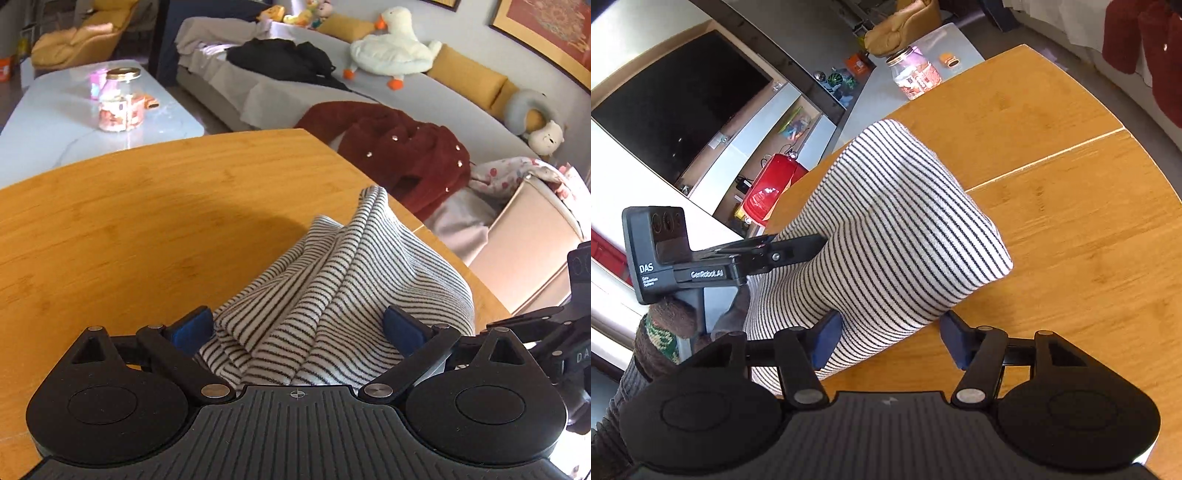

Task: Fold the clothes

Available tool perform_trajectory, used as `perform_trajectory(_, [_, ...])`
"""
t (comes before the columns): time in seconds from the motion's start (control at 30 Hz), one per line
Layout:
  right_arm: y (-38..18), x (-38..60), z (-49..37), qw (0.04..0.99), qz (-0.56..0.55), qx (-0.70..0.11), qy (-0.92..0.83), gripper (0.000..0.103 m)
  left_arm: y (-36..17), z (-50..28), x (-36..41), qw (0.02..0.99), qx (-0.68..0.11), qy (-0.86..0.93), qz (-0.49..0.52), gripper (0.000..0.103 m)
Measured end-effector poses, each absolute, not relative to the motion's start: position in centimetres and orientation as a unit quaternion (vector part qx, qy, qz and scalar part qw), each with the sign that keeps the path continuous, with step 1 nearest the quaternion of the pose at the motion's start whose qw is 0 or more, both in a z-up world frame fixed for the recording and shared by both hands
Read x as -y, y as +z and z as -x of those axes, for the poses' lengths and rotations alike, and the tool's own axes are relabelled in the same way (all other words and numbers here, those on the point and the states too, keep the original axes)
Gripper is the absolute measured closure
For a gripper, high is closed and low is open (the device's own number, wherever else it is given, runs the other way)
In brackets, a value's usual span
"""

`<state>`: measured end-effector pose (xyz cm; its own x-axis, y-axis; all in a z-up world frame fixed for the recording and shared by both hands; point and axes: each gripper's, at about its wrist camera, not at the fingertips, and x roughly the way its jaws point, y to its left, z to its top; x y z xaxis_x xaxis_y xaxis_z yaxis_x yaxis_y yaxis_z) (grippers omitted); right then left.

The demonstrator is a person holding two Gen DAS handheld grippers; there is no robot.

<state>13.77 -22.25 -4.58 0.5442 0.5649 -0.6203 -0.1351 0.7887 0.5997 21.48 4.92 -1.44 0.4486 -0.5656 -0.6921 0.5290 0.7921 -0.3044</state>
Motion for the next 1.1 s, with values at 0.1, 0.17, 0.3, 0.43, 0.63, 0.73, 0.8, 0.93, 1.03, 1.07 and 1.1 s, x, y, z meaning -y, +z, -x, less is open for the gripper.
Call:
perform_trajectory(0.1, [-3.9,21.8,-15.1,0.865,-0.211,-0.413,0.19,0.043,-1.2,-20.7,-5.4,0.853,-0.419,-0.31,0.034,0.003])
perform_trajectory(0.17, [-3.3,21.2,-15.9,0.884,-0.171,-0.397,0.176,0.041,-1.2,-19.5,-5.9,0.852,-0.419,-0.308,0.048,0.003])
perform_trajectory(0.3, [-2.5,19.9,-18.2,0.91,-0.108,-0.371,0.15,0.037,-1.5,-16.3,-5.8,0.85,-0.414,-0.318,0.069,0.0])
perform_trajectory(0.43, [-1.5,18.6,-18.9,0.924,-0.062,-0.352,0.137,0.034,-1.8,-12.8,-4.8,0.843,-0.407,-0.343,0.082,0.0])
perform_trajectory(0.63, [0.2,16.7,-18.8,0.942,0.008,-0.313,0.123,0.026,-1.2,-9.4,-5.1,0.833,-0.395,-0.37,0.113,0.0])
perform_trajectory(0.73, [1.4,15.1,-14.6,0.95,0.055,-0.264,0.157,0.023,-0.4,-8.8,-7.3,0.855,-0.377,-0.334,0.123,0.0])
perform_trajectory(0.8, [1.9,13.7,-11.7,0.95,0.09,-0.232,0.187,0.023,0.1,-8.7,-9.0,0.875,-0.365,-0.292,0.128,0.0])
perform_trajectory(0.93, [1.0,10.1,-7.3,0.937,0.157,-0.198,0.241,0.024,0.2,-9.6,-11.9,0.905,-0.349,-0.19,0.155,0.0])
perform_trajectory(1.03, [-0.4,8.1,-5.4,0.93,0.211,-0.177,0.245,0.024,0.2,-9.8,-13.0,0.901,-0.349,-0.174,0.189,0.005])
perform_trajectory(1.07, [-0.7,8.1,-5.4,0.928,0.226,-0.175,0.239,0.024,0.2,-9.8,-13.0,0.9,-0.35,-0.176,0.192,0.009])
perform_trajectory(1.1, [-1.0,8.3,-5.5,0.926,0.24,-0.175,0.232,0.024,0.1,-9.8,-13.0,0.898,-0.352,-0.182,0.19,0.011])
